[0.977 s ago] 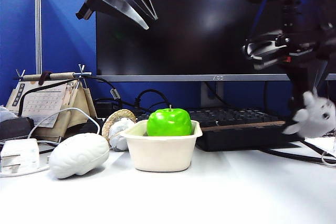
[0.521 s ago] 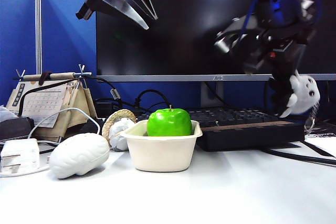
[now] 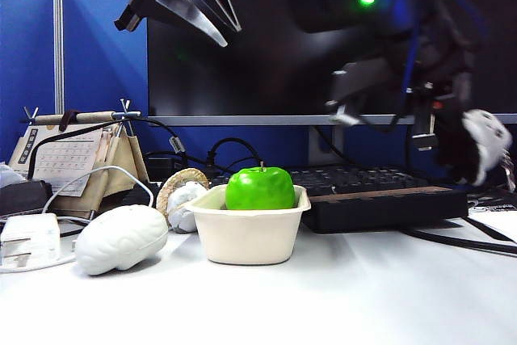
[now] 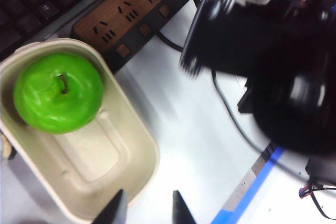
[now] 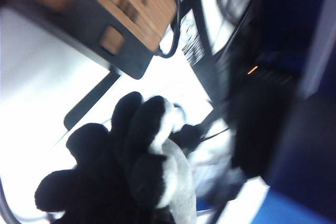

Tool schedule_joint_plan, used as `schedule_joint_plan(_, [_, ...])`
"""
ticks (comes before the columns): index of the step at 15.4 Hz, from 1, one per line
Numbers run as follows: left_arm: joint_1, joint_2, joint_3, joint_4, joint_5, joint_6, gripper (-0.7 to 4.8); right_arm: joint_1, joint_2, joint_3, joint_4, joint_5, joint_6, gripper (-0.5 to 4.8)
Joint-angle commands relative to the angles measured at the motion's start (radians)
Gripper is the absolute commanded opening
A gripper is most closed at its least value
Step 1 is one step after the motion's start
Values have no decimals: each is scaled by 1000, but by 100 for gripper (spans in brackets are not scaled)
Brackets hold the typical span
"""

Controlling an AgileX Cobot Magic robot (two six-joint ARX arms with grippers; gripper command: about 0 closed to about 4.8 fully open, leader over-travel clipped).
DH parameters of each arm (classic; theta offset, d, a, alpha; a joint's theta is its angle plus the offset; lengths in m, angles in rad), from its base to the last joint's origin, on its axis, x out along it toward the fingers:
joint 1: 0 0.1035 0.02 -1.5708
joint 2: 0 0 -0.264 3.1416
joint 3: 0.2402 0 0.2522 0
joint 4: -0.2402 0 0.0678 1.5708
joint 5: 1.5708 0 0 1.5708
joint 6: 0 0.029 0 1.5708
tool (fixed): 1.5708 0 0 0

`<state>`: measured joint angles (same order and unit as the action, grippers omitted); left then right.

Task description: Place the tilting octopus upright.

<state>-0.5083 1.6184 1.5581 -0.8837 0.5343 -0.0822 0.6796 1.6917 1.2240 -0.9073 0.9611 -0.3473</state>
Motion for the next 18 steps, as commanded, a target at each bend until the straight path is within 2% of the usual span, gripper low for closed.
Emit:
schedule_joint_plan(1, [2, -3, 3, 6, 4, 4, 121, 54, 7, 1, -8, 76, -80, -6])
schedule_joint_plan(4, [2, -3, 2, 0, 4, 4, 121, 95, 19, -29, -3, 119, -126, -6])
schedule_joint_plan(9, [2, -3, 3, -10, 4, 4, 121, 105, 19, -133, -6, 243, -143, -6])
schedule_joint_plan(12, [2, -3, 3, -13, 4, 4, 121, 106, 19, -135, 0, 320, -230, -6])
schedule_joint_plan(18, [2, -3, 3, -20, 4, 4, 121, 106, 19, -135, -2, 311, -229, -6])
